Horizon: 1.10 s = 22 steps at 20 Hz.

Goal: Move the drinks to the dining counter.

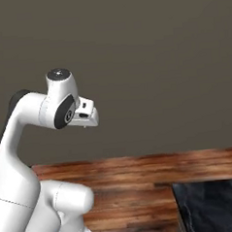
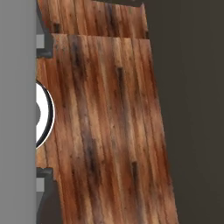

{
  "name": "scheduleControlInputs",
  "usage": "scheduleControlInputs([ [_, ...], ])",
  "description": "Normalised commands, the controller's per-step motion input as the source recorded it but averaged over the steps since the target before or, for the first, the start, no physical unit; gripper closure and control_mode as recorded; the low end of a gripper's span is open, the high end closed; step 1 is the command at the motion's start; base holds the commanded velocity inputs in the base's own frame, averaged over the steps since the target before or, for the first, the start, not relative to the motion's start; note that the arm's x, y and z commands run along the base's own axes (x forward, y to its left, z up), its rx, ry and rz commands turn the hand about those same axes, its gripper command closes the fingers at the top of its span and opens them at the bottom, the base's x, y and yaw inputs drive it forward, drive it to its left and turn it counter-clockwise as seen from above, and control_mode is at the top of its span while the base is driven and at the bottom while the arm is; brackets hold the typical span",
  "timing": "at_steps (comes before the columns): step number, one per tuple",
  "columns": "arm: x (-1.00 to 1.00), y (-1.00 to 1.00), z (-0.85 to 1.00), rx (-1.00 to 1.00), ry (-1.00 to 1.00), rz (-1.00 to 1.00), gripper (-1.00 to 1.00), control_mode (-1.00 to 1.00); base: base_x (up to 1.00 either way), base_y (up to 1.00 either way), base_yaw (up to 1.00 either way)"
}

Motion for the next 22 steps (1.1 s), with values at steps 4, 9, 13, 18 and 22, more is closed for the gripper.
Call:
scheduleControlInputs([
  [4, 0.0, 0.0, 0.0, 0.0, 0.0, 0.0, -1.0, 1.0, 0.0, 0.0, 1.0],
  [9, 0.0, 0.0, 0.0, 0.0, 0.0, 0.0, -1.0, 1.0, 0.0, 0.01, 1.0],
  [13, 0.0, 0.0, 0.0, 0.0, 0.0, 0.0, -1.0, 1.0, -0.1, 0.44, 0.96],
  [18, 0.0, 0.0, 0.0, 0.0, 0.0, 0.0, -1.0, 1.0, -0.3, 0.95, 0.83],
  [22, 0.0, 0.0, 0.0, 0.0, 0.0, 0.0, -1.0, 1.0, 0.22, 0.43, 0.62],
])
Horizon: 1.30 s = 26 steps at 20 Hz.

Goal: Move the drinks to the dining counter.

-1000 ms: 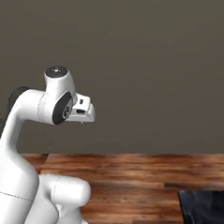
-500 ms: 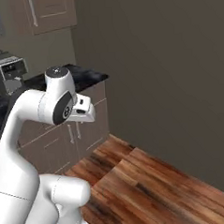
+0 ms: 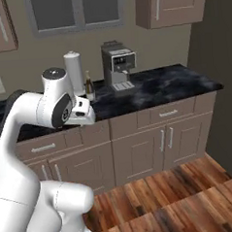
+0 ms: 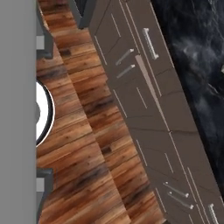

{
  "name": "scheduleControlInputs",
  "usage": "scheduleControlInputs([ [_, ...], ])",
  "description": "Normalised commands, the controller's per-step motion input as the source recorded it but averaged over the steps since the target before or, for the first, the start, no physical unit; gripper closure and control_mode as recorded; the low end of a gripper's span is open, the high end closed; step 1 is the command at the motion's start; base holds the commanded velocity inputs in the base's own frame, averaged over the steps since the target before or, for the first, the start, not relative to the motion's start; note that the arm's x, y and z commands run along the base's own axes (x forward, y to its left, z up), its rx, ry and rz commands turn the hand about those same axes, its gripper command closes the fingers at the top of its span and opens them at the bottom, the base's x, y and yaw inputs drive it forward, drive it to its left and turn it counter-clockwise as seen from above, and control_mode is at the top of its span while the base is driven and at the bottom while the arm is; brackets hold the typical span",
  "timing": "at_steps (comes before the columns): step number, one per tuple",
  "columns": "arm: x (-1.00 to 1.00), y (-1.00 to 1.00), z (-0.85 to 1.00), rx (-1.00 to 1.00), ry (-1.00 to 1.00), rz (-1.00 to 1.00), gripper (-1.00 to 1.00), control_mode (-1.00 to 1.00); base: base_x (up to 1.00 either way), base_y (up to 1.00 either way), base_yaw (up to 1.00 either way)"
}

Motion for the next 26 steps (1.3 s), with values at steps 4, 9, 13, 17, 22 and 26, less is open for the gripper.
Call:
scheduleControlInputs([
  [4, 0.0, 0.0, 0.0, 0.0, 0.0, 0.0, -1.0, 1.0, 0.85, -0.03, 0.25],
  [9, 0.0, 0.0, 0.0, 0.0, 0.0, 0.0, -1.0, 1.0, 0.8, -0.41, 0.09],
  [13, 0.0, 0.0, 0.0, 0.0, 0.0, 0.0, -1.0, 1.0, 0.46, -0.44, 0.16],
  [17, 0.0, 0.0, 0.0, 0.0, 0.0, 0.0, -1.0, 1.0, 0.39, 0.15, 0.23],
  [22, 0.0, 0.0, 0.0, 0.0, 0.0, 0.0, -1.0, 1.0, 0.39, 0.45, 0.28],
  [26, 0.0, 0.0, 0.0, 0.0, 0.0, 0.0, -1.0, 1.0, 0.47, -0.08, 0.21],
])
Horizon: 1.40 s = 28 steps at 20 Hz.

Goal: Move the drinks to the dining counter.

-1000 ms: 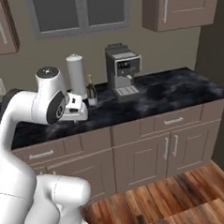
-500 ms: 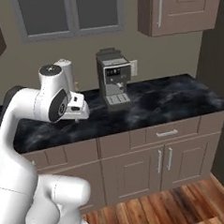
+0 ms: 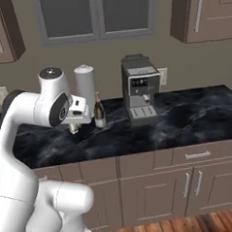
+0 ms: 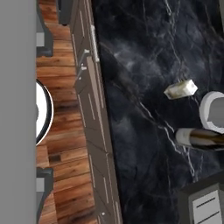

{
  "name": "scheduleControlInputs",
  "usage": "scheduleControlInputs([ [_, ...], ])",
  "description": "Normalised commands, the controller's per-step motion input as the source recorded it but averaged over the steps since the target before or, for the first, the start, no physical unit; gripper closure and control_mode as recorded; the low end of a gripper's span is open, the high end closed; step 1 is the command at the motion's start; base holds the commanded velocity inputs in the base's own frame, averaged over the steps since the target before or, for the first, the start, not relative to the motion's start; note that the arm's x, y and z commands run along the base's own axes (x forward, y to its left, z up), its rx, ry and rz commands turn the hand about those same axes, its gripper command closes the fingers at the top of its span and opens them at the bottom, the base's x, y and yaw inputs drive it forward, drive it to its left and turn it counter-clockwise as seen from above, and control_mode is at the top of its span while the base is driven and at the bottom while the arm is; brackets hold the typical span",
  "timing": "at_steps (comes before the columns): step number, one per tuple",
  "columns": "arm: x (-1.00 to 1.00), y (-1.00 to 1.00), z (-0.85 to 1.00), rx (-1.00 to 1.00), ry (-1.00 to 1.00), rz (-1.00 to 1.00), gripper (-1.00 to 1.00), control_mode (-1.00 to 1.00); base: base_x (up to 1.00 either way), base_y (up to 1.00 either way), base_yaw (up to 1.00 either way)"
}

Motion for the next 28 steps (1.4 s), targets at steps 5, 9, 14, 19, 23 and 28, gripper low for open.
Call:
scheduleControlInputs([
  [5, 0.0, 0.0, 0.0, 0.0, 0.0, 0.0, -1.0, 1.0, 0.42, -0.09, 0.2],
  [9, 0.0, 0.0, 0.0, 0.0, 0.0, 0.0, -1.0, 1.0, 0.63, 0.09, 0.17],
  [14, 0.0, 0.0, 0.0, 0.0, 0.0, 0.0, -1.0, 1.0, 0.51, -0.37, 0.16],
  [19, 0.0, 0.0, 0.0, 0.0, 0.0, 0.0, -1.0, 1.0, 0.38, -0.38, 0.16],
  [23, 0.0, 0.0, 0.0, 0.0, 0.0, 0.0, -1.0, 1.0, 0.13, -0.25, 0.18],
  [28, 0.0, 0.0, 0.0, 0.0, 0.0, 0.0, -1.0, 1.0, 0.52, -0.01, 0.17],
])
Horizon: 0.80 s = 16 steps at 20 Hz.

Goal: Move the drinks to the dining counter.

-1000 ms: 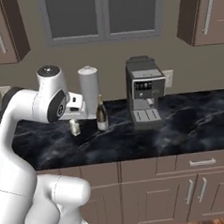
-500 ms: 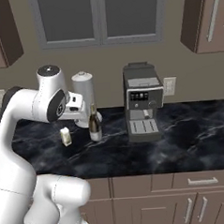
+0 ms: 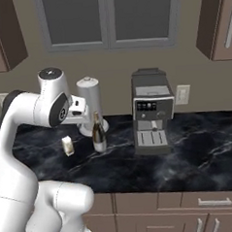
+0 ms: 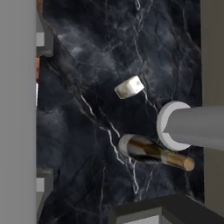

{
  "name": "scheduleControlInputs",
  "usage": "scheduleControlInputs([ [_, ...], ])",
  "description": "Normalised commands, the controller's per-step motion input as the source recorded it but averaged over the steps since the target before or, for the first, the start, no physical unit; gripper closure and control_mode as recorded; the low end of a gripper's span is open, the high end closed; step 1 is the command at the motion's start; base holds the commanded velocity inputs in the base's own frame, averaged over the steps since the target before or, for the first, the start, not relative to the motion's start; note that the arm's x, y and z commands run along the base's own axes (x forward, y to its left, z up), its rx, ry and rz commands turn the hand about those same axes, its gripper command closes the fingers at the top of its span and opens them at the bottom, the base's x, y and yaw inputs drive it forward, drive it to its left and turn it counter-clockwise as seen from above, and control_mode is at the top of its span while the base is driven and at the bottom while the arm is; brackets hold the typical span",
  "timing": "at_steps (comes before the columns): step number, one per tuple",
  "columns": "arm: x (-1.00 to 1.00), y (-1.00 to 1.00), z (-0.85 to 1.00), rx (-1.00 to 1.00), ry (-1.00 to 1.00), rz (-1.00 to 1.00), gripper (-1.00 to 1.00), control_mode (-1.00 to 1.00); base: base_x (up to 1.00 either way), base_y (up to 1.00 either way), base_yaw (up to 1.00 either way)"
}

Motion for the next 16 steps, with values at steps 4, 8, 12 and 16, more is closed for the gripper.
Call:
scheduleControlInputs([
  [4, 0.0, 0.0, 0.0, 0.0, 0.0, 0.0, -1.0, 1.0, 0.6, -0.42, 0.1],
  [8, 0.0, 0.0, 0.0, 0.0, 0.0, 0.0, -1.0, 1.0, 0.4, -0.75, 0.04],
  [12, 0.0, 0.0, 0.0, 0.0, 0.0, 0.0, -1.0, 1.0, 0.46, -0.59, 0.03],
  [16, 0.0, 0.0, 0.0, 0.0, 0.0, 0.0, -1.0, 1.0, 0.54, -0.63, 0.0],
])
